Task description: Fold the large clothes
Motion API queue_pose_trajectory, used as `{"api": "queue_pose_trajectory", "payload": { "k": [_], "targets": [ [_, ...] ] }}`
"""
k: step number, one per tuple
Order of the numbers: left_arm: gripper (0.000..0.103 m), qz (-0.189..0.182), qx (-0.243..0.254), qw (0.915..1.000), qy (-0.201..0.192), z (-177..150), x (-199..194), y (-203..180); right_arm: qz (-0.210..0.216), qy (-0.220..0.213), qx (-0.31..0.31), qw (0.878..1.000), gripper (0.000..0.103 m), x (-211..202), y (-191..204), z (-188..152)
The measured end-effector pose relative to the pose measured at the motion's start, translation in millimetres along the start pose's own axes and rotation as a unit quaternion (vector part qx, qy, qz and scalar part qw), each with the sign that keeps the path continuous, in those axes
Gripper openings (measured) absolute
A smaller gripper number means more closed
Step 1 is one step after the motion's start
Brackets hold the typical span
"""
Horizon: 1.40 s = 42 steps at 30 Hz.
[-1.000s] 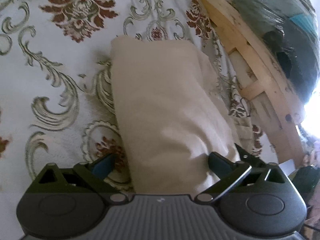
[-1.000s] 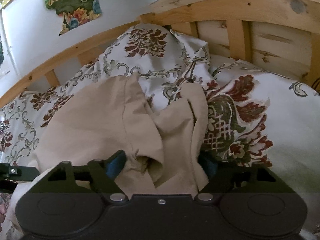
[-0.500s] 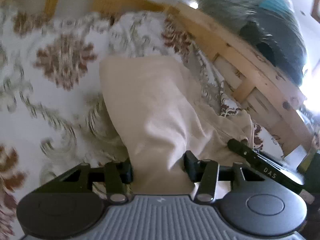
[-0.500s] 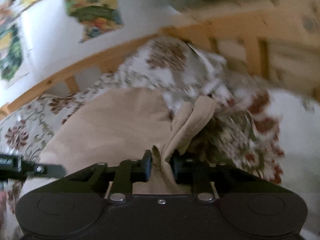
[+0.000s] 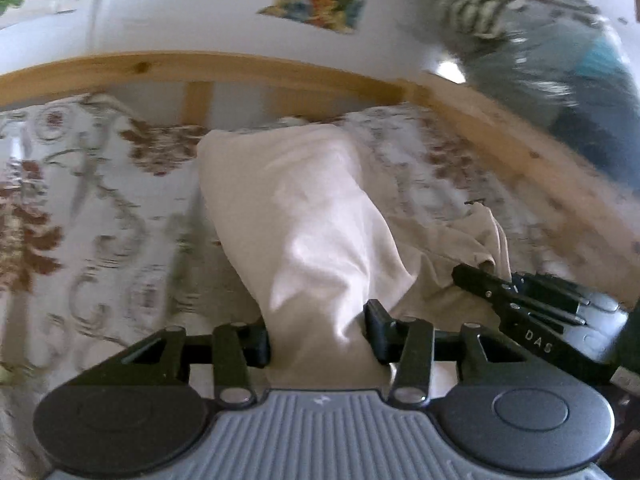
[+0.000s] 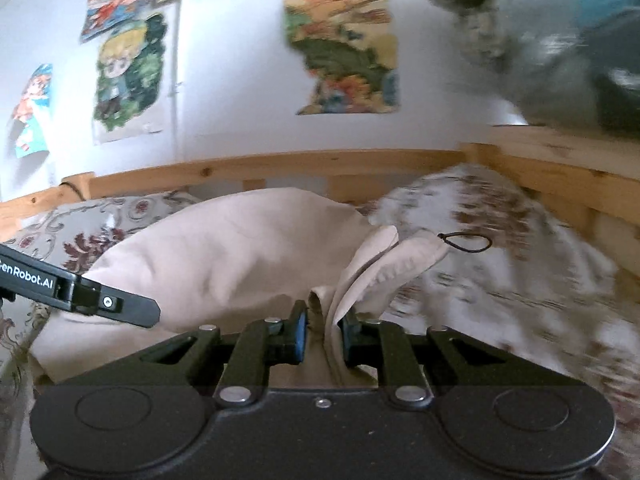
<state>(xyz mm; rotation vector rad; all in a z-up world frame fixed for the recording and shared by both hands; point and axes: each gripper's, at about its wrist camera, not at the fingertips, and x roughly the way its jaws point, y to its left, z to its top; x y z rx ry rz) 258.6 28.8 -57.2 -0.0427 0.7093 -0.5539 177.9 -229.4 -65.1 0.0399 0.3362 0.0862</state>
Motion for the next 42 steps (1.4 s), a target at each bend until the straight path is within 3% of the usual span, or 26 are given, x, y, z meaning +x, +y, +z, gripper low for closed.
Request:
{"api": "queue_pose_trajectory", "payload": {
  "k": [3, 5, 6, 10, 16, 27, 34, 42],
  "targets": [
    [0.057, 0.036, -0.013, 0.9990, 0.024, -9.6, 20.5, 25.8, 0.011, 0.045, -0.015, 0.999, 0.020, 45.5, 16.1, -7.3],
    [0.061, 0.033, -0.057, 0.9975, 0.025, -14.8, 27.0, 40.6, 0.001, 0.070, -0.024, 0.997, 0.025, 64.2, 19.6, -16.3],
    [0.064, 0.027, -0.070, 0.9969, 0.022, -16.8, 26.3, 45.6, -0.003, 0.074, -0.028, 0.997, 0.032, 68.2, 18.3, -18.0],
    [0.075, 0.052, -0.052, 0.9971, 0.017, -19.3, 25.0, 35.8, 0.004, 0.083, -0.016, 0.996, 0.045, 68.7, 4.7, -18.7],
    [0.095, 0.081, -0.046, 0.9956, 0.006, -30.1, 5.9, 23.2, -0.011, 0.082, 0.014, 0.996, 0.072, 55.5, -9.9, -20.1],
    [0.102, 0.145, -0.036, 0.9885, -0.021, -34.6, -37.6, -9.6, -0.018, 0.034, 0.007, 0.999, 0.100, 10.4, -8.3, -3.4],
    [0.102, 0.149, -0.037, 0.9860, -0.066, -36.7, -100.0, -30.6, -0.016, -0.006, 0.034, 0.999, 0.102, -45.0, -5.4, 15.9],
    [0.102, 0.145, -0.018, 0.9838, -0.104, -52.4, -162.3, -61.9, -0.016, -0.056, 0.022, 0.998, 0.102, -126.0, 10.3, 22.6]
  ]
}}
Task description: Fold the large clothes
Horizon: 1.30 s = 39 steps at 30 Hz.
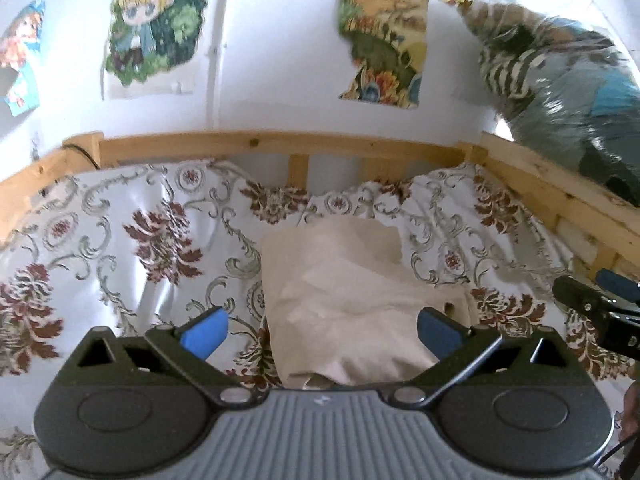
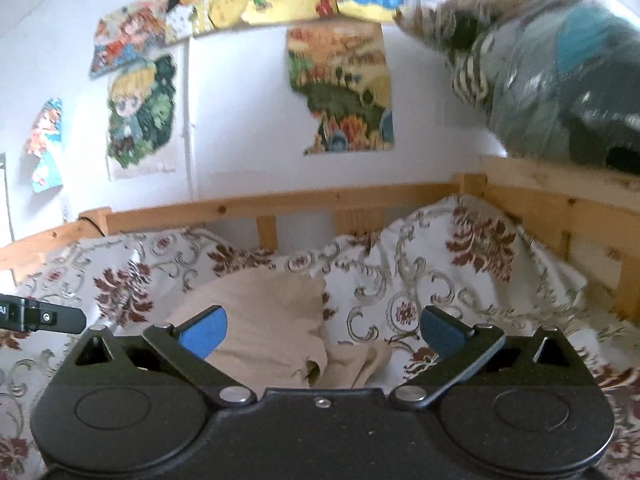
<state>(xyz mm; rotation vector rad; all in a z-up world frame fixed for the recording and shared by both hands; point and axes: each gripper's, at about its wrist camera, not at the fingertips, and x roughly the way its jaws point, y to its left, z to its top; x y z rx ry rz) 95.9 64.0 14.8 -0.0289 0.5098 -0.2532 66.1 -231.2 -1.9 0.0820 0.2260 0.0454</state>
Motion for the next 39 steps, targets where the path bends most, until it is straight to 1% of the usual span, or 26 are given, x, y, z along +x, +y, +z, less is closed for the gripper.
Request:
{"api": "queue_pose_trajectory", "payload": {
  "k": [3, 5, 10, 15, 18, 21, 25, 28, 39],
  "targets": [
    [0.102, 0.006, 0.001, 0.9998, -0.017, -7.0, -21.1, -1.2, 0.001, -0.020, -0.012, 1.000, 0.102, -30.6, 7.3, 3.4],
    [0.102, 0.008, 0.000, 0.9998, -0.021, -13.7, -32.0, -0.1, 0.002, -0.031, -0.016, 0.999, 0.102, -47.6, 11.6, 4.8],
    [0.102, 0.006, -0.006, 0.9999, -0.005, -35.0, -46.4, 7.7, -0.003, -0.035, -0.006, 0.999, 0.102, -80.6, 19.2, -2.3],
    [0.102, 0.006, -0.011, 0.9999, 0.003, -56.4, -51.7, 13.1, -0.016, -0.032, -0.007, 0.999, 0.102, -99.8, 27.1, -19.0],
    [0.102, 0.010, -0.009, 0.9999, 0.005, -68.0, -51.4, 12.7, -0.021, -0.025, -0.020, 0.999, 0.102, -101.8, 30.6, -31.4],
    [0.102, 0.012, -0.007, 0.9998, 0.014, -75.2, -48.2, 12.5, -0.020, -0.008, -0.030, 0.999, 0.102, -99.3, 32.0, -42.8],
    [0.102, 0.018, -0.010, 0.9995, 0.023, -80.0, -44.2, 12.3, -0.014, 0.011, -0.030, 0.999, 0.102, -92.4, 33.0, -49.2],
    [0.102, 0.019, -0.010, 0.9995, 0.024, -80.8, -43.8, 13.1, -0.012, 0.019, -0.032, 0.999, 0.102, -89.1, 34.3, -52.3],
    [0.102, 0.019, -0.010, 0.9996, 0.021, -80.2, -45.0, 13.4, -0.012, 0.024, -0.030, 0.999, 0.102, -88.0, 33.1, -53.0]
  ]
}}
